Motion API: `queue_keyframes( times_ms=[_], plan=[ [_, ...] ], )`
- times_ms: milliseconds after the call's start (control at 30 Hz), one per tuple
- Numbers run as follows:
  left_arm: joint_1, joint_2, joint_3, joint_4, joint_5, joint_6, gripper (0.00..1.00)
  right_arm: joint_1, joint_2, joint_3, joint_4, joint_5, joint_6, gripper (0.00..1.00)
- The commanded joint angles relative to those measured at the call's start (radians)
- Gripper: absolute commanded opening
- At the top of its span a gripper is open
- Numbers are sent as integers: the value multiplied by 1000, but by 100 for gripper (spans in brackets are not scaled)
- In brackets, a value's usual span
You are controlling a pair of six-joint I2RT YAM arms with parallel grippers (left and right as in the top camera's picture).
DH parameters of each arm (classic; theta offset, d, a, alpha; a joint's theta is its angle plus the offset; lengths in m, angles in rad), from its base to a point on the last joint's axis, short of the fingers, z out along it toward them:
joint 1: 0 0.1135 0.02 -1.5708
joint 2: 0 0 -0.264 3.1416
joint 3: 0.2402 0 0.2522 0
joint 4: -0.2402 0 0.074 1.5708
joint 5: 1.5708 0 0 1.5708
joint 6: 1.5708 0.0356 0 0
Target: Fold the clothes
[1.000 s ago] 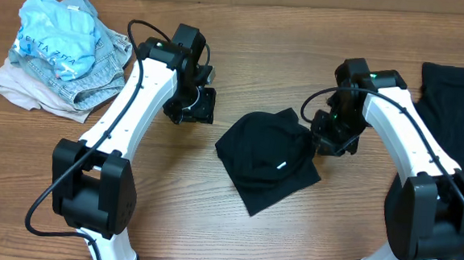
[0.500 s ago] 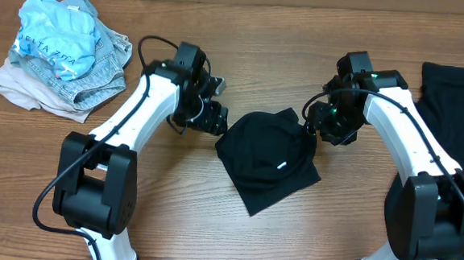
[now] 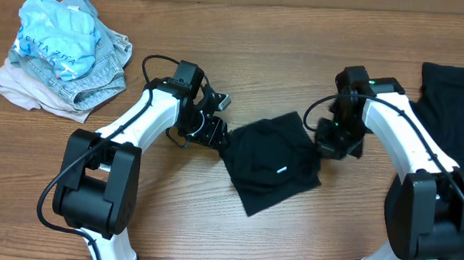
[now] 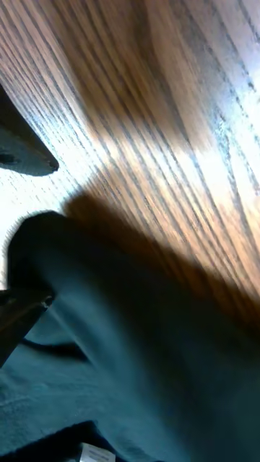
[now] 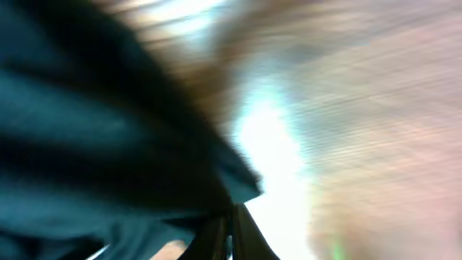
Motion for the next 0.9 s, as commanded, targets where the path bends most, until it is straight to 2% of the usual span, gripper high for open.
queue_keyframes(
  times_ms=[0, 33, 67, 133, 167, 233, 333, 533, 633, 767, 833, 867],
  plan=[
    [-7, -11, -4, -6, 25, 14, 56, -18, 1, -4, -7, 190, 104, 22],
    [-7, -11, -4, -5, 25, 14, 57, -18, 1, -4, -4, 183, 98, 34],
    [-7, -11, -4, -5, 25, 14, 58, -18, 1, -4, -3, 179, 87, 39],
    [-7, -11, -4, -5, 25, 14, 61, -18, 0, -1, -3, 167, 49, 39],
    [-7, -11, -4, -5, 26, 13, 61, -18, -1, 3, -3, 153, 26, 38],
    [-7, -11, -4, -8, 26, 13, 62, -18, -23, 20, 5, 11, -111, 34],
    [-6, -11, 4, -34, 26, 13, 61, -16, -69, 23, 20, -176, -227, 34],
    [-5, -11, 78, -126, 26, 27, 61, -16, -95, 1, 27, -184, -231, 28],
    [-5, -11, 133, -166, 25, 50, 61, -16, -95, -50, 67, -184, -229, 34],
    [-5, -11, 205, -203, 26, 55, 61, -16, -95, -137, 147, -184, -220, 34],
    [-5, -11, 239, -219, 26, 54, 61, -16, -95, -157, 161, -185, -220, 29],
    [-5, -11, 261, -230, 26, 54, 61, -16, -95, -158, 163, -184, -220, 20]
  ],
)
